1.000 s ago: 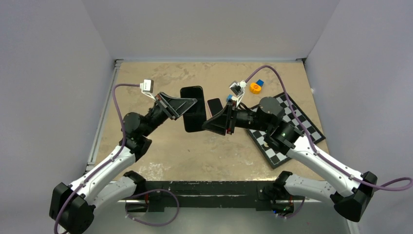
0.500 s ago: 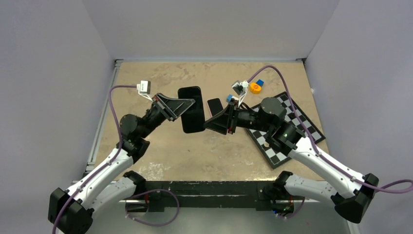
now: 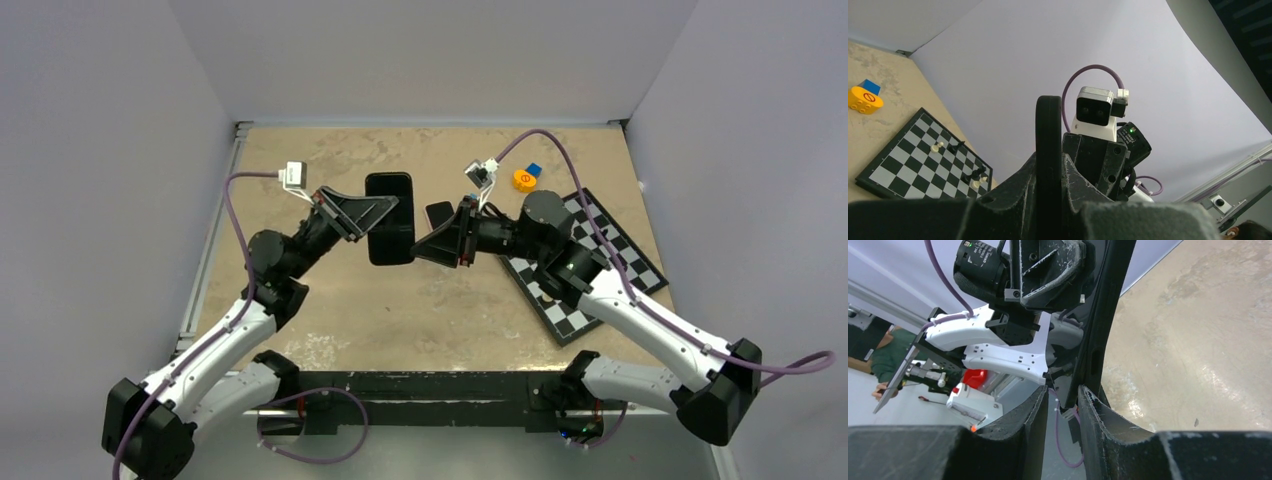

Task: Take the phone out of the phone case
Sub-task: Remove the phone case from the phone.

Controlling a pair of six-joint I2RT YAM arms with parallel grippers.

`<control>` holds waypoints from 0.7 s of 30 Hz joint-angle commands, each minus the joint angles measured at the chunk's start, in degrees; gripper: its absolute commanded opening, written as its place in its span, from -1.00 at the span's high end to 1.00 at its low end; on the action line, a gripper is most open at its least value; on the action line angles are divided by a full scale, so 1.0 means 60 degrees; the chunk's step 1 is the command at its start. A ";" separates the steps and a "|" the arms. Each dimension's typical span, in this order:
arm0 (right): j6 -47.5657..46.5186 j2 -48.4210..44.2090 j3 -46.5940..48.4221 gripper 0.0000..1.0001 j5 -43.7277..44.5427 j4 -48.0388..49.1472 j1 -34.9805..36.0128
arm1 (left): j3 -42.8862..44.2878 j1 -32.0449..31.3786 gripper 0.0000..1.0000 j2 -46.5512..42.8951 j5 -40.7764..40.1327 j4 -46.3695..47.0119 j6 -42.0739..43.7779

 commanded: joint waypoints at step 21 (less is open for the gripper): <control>0.1162 0.1564 0.0611 0.22 -0.0275 0.0692 0.0125 | -0.0253 -0.0480 1.00 0.0506 -0.0437 0.4093 -0.2178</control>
